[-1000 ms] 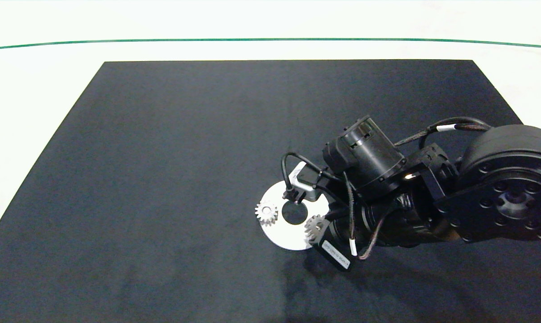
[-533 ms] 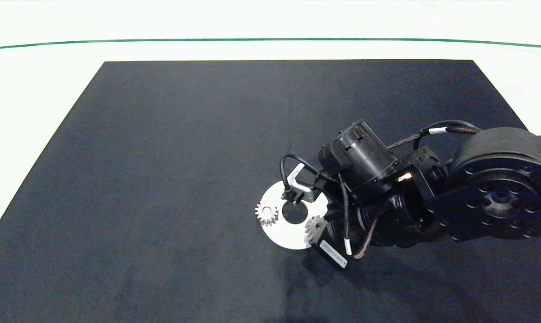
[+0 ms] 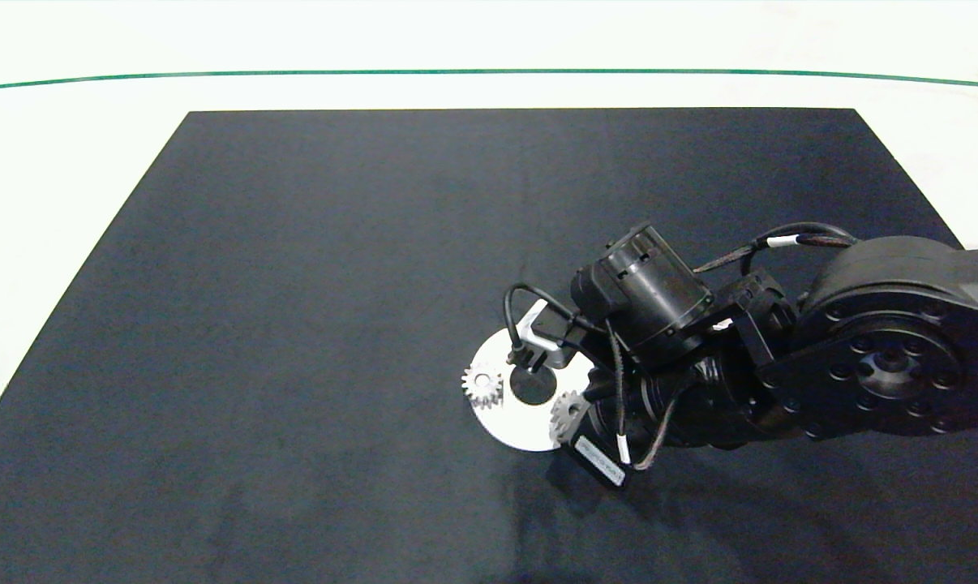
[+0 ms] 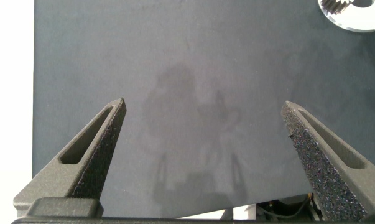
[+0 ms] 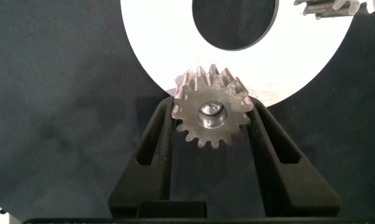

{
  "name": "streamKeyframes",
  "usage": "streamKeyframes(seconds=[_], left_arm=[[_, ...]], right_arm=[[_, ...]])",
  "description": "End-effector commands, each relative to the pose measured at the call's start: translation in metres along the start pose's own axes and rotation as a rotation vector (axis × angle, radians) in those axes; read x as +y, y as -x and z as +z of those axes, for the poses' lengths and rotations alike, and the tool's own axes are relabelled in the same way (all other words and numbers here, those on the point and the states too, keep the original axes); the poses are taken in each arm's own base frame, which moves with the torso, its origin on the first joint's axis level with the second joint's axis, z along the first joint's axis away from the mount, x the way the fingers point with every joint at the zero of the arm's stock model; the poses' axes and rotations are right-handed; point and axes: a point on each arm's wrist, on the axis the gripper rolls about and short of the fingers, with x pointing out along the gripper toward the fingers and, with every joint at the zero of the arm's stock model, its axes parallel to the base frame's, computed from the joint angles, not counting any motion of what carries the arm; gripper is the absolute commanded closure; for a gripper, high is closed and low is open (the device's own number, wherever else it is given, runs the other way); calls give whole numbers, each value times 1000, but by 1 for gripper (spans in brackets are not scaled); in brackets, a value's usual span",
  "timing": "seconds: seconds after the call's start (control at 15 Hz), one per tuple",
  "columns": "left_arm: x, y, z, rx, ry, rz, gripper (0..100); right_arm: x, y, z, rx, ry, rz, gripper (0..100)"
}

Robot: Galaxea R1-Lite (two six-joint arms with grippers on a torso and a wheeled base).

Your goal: Remove an incorrectly installed larger gear and replace it with the correct smaller gear

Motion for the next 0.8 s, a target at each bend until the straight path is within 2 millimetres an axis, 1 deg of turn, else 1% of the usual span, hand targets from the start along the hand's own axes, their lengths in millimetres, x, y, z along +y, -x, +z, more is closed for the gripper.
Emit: streamKeyframes(seconds=[0.07, 0.2, 0.4, 0.47, 0.6, 0.8], left_arm=[[0, 0, 0, 3, -1, 0, 0], [0, 0, 0, 3, -1, 0, 0], [0, -1, 0, 6, -1, 0, 0], [0, -1, 0, 6, -1, 0, 0], [0, 0, 0, 4, -2, 0, 0], [0, 0, 0, 1, -1, 0, 0]], right_arm=[[1, -1, 0, 7, 4, 2, 0], [1, 1, -1, 5, 2, 2, 0], [-2, 9, 0, -17, -12, -4, 0], [-5, 23, -1, -49, -21, -12, 0], [-8, 42, -5, -89, -36, -21, 0], [-15, 72, -16, -125, -137, -130, 0]])
